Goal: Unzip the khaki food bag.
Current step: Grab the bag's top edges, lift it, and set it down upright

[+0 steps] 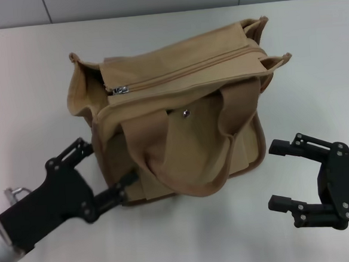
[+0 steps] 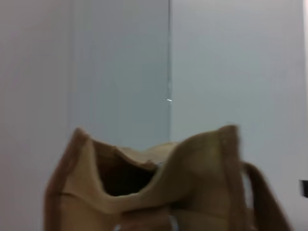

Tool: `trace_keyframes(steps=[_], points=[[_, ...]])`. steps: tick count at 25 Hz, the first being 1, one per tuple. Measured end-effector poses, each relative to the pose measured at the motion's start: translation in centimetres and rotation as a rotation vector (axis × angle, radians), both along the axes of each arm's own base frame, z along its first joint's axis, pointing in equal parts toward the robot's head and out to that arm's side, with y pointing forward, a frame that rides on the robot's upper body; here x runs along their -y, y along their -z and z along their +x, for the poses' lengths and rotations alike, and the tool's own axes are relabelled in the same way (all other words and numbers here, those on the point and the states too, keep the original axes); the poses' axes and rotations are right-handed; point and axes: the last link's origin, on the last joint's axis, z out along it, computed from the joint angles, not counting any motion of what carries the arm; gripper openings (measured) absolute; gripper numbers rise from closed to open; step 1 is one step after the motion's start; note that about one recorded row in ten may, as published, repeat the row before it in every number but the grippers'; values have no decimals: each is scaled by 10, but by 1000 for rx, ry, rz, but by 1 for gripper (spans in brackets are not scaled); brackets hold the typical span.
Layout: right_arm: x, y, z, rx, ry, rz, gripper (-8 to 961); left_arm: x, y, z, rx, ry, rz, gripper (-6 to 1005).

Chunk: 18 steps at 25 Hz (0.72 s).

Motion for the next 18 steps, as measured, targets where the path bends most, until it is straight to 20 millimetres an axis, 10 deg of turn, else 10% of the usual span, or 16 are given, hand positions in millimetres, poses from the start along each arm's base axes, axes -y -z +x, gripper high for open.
trace_keyframes(steps=[13, 18], points=[[-1, -2, 0, -11, -2, 44, 840, -20, 9, 6, 3, -60, 148, 728], [-2, -5, 0, -29, 10, 74, 840, -22, 7, 7, 12, -63, 163, 479]])
